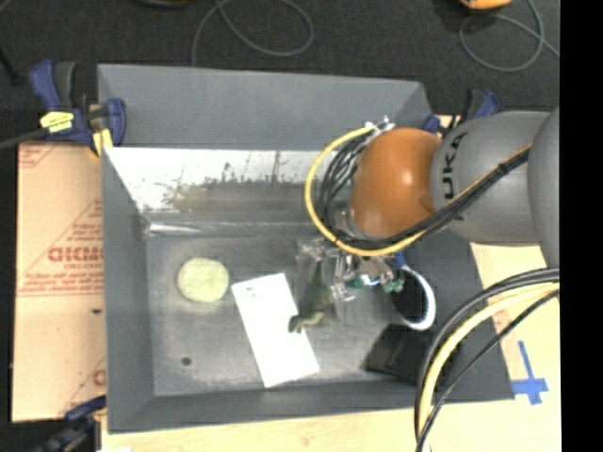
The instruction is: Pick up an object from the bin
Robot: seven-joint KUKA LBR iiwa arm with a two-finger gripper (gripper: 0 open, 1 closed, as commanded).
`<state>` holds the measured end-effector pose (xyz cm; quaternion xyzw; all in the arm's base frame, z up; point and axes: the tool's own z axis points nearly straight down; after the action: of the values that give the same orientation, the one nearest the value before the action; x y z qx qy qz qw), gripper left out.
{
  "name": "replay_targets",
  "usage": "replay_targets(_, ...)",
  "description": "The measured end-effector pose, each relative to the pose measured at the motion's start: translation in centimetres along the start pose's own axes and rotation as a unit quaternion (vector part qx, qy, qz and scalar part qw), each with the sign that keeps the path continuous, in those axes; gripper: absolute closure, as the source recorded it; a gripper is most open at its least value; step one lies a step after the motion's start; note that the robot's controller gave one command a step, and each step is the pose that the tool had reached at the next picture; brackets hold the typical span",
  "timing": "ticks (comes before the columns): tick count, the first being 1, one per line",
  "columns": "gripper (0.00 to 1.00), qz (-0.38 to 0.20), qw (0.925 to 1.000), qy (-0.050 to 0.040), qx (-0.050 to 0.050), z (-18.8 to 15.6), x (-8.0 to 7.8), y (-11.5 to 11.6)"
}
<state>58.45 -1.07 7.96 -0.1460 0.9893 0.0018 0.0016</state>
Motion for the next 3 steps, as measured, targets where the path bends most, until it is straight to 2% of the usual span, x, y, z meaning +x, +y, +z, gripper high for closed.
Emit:
replay_targets(1, 1.00, -0.149, 0.9889, 0.0005, 0.002, 0.88, 2.94, -0.49)
replay_targets(3, 1.00, -0.148, 0.9889, 0.0030, 0.000, 0.42, 3.09, -0.42)
